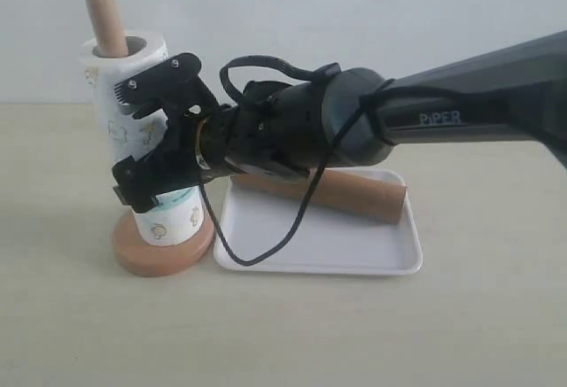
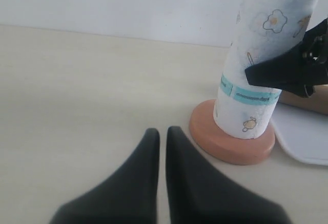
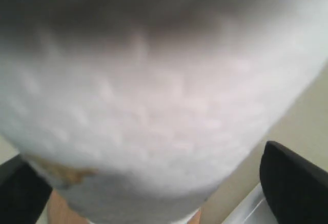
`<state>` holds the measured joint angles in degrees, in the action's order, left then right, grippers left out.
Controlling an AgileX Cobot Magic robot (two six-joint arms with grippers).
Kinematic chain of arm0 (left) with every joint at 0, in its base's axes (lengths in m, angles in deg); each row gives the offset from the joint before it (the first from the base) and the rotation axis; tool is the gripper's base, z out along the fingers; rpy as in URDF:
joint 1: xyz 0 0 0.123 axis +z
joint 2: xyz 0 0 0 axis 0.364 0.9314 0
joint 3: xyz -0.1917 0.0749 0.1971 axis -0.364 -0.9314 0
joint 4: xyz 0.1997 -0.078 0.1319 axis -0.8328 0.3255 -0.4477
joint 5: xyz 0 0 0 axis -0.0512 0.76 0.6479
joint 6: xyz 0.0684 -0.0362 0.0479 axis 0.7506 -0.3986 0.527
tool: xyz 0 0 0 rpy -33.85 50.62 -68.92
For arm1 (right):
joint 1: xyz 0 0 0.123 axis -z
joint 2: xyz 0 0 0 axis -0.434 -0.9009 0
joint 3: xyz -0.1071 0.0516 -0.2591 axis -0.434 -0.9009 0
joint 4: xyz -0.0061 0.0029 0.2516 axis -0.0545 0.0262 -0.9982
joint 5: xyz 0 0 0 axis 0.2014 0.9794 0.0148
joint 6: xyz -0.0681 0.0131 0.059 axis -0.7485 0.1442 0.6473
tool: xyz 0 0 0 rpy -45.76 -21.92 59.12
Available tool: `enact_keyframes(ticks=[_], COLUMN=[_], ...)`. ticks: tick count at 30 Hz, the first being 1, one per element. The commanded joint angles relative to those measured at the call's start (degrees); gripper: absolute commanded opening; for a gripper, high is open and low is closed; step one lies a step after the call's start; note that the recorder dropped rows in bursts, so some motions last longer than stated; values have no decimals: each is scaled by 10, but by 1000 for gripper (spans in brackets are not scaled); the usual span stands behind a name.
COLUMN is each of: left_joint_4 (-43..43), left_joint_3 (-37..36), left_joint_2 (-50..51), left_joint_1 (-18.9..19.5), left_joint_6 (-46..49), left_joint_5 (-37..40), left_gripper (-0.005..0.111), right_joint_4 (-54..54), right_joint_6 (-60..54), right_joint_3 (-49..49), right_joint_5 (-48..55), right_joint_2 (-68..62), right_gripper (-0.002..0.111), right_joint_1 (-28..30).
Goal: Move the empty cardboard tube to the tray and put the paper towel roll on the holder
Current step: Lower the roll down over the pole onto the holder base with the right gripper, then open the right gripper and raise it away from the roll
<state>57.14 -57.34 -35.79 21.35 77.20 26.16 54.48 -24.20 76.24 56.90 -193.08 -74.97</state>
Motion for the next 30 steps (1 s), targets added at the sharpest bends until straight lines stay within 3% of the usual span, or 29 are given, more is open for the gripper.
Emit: enact_keyframes(ticks=[1,17,30], left_joint_4=[4,4,4], left_joint_3=[-2,-2,-2], left_joint_2=[-2,-2,-2], left_joint_1=[0,0,0], left_joint_6=[-4,-4,-4], left_joint_5=[-3,-3,-3], left_gripper=[4,4,4], right_joint_4=[5,4,6], right_joint_6=[-4,-49,-154], right_joint_3=[-1,-1,-1], right_joint_5=[20,130,316], right_joint_2=[30,151,257], right_gripper=[105,105,105], right_joint_1=[1,-23,-56])
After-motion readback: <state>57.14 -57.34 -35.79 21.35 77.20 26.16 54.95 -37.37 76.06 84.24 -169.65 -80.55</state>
